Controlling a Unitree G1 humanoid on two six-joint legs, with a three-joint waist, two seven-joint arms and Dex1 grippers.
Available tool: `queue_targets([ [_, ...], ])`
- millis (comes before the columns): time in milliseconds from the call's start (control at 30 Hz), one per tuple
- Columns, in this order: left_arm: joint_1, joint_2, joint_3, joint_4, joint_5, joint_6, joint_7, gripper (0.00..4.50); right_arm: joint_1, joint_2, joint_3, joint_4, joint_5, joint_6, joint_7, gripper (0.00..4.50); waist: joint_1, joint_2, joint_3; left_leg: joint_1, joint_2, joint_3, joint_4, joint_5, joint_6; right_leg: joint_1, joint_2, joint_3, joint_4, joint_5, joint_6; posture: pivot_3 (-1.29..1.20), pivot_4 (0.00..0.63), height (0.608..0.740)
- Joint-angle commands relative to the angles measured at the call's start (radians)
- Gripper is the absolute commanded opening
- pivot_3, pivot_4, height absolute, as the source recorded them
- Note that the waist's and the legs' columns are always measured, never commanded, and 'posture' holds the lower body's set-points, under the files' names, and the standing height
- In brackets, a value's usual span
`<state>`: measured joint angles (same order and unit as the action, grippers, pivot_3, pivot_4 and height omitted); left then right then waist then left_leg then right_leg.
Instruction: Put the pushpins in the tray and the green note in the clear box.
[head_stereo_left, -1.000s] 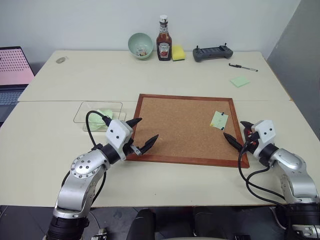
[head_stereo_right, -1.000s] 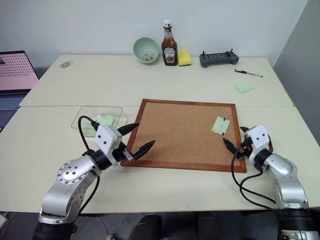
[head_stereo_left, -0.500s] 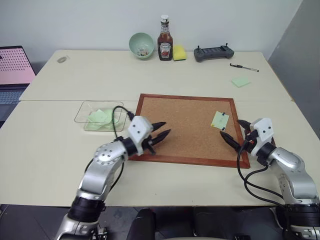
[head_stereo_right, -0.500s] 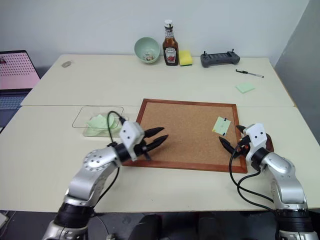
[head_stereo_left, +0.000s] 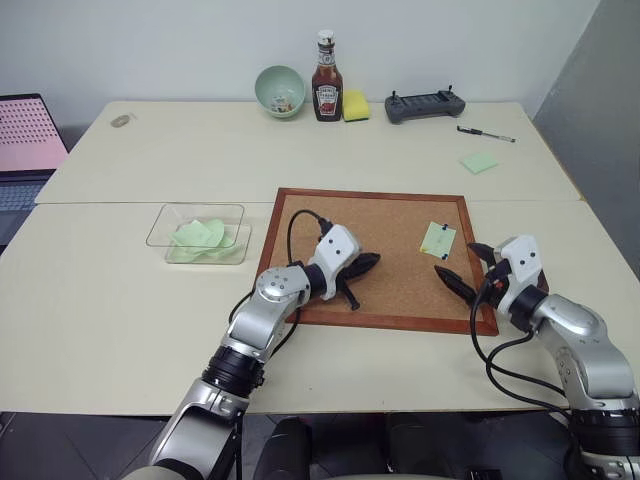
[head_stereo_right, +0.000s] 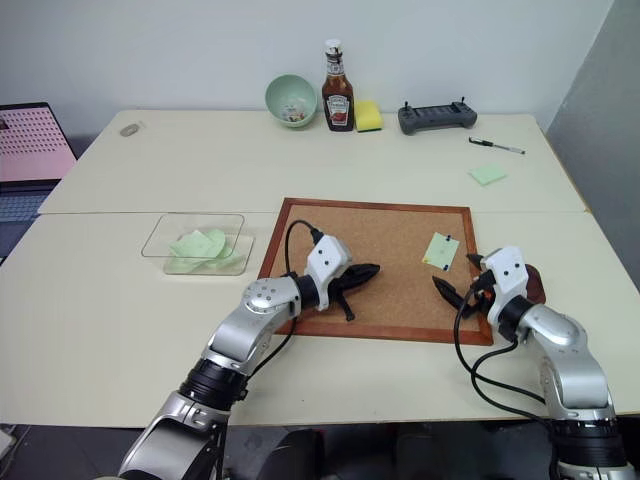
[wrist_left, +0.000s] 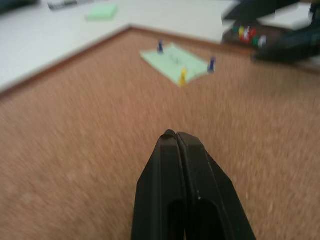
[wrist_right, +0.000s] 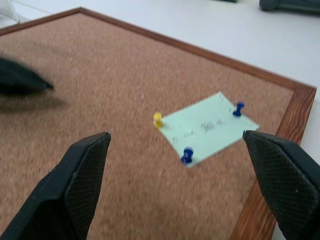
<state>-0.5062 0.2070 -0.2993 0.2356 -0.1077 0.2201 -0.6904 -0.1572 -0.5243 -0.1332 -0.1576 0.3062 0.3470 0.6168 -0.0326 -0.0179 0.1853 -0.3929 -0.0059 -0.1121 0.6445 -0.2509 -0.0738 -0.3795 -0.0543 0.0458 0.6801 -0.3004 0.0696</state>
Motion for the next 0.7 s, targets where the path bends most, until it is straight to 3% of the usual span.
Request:
queue_targets([
  [33, -0.039, -0.02, 0.014, 0.071, 0.005, -0.044, -0.014, 0.02, -0.069, 0.009, -0.011, -0.005, 0.008, 0.006, -0.024, 4.5, 0.001, 0.0, 0.0, 0.0, 0.0, 0.0, 0.0, 0.0, 0.0, 0.0, 0.0, 0.0, 0.0, 0.0, 0.0, 0.0, 0.15, 0.74],
  [500, -0.046, -0.028, 0.021, 0.146, 0.025, -0.087, -0.037, 0.02, -0.405, 0.036, 0.07, 0.503, -0.129, -0.122, -0.037, 4.5, -0.001, 0.003, -0.002, 0.002, -0.001, 0.0, 0.0, 0.0, 0.0, 0.002, 0.0, 0.0, 0.0, 0.0, 0.0, 0.0, 0.15, 0.74],
  [700, -0.029, -0.031, 0.013, 0.12, 0.028, -0.081, -0.04, 0.02, -0.464, 0.053, 0.071, 0.658, -0.16, -0.198, -0.044, 4.5, -0.002, 0.003, -0.002, 0.002, -0.001, 0.0, 0.0, 0.0, 0.0, 0.001, -0.001, 0.0, 0.0, 0.0, 0.0, 0.0, 0.15, 0.74],
])
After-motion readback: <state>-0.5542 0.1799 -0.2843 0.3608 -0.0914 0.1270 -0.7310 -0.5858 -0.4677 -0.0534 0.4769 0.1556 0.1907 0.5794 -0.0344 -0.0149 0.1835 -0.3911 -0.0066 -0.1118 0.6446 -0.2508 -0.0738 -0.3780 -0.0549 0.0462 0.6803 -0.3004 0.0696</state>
